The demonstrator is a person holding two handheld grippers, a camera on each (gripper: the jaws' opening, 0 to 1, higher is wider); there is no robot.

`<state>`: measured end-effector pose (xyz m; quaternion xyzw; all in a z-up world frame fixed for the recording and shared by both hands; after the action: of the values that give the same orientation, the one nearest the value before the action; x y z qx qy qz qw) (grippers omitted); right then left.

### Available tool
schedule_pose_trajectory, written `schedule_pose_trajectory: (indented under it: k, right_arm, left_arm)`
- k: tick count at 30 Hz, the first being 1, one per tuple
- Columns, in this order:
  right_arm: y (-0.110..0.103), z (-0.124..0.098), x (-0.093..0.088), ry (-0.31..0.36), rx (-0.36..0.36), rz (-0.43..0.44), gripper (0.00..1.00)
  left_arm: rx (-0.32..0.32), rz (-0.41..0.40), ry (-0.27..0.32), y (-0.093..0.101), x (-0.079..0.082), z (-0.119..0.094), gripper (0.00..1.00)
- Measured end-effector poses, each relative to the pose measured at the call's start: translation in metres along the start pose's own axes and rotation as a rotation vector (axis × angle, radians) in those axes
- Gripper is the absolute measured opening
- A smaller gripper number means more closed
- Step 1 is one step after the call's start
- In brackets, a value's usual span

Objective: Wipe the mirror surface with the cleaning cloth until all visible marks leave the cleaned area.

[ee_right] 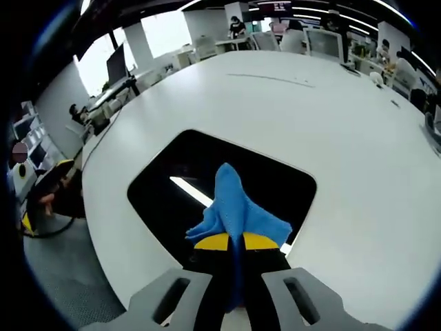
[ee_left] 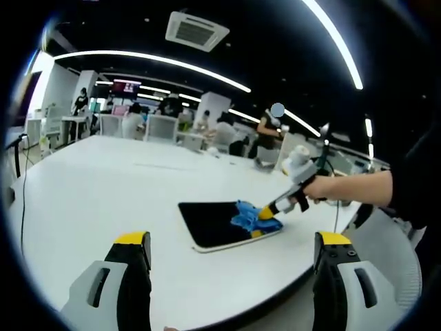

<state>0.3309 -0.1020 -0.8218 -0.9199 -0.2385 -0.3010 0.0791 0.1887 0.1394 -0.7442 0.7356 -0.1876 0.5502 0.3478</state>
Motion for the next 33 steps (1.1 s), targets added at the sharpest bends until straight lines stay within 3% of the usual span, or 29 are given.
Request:
schedule_pose_trajectory:
  k: [10,14,26,33]
  right_arm:
    - [0.009,-0.005,-0.006,-0.010,-0.001,0.016,0.00]
    - [0.007,-0.005,-0.005,-0.013,-0.007,-0.015,0.00]
    - [0.002,-0.011,-0.014,0.008,0.007,0.050,0.00]
    - [-0.003,-0.014,-0.018,0.025,-0.001,0.089,0.00]
  left_arm:
    - [-0.006,0.000,0.006,0.000,0.001,0.001,0.99]
    - [-0.011,-0.002,-0.005,0.001,0.000,0.001,0.99]
    - [-0.004,-0.003,-0.043,0.000,-0.004,0.002,0.99]
    - [-0.014,-0.003,-0.035,0.001,-0.003,0.002,0.99]
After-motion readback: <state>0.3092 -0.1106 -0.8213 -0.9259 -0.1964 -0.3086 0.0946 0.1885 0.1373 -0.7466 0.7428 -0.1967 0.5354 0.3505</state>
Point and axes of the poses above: the point that each gripper's makers call its tool centre point, and the gripper's own axes: z roughly forward along the fingers, y roughly to its right, x roughly out of its top, the point moved 4 cm from there along -z, roughly backward along the fingers, and after that the axes turned 10 degrees about -x, right-handed, at the moved point
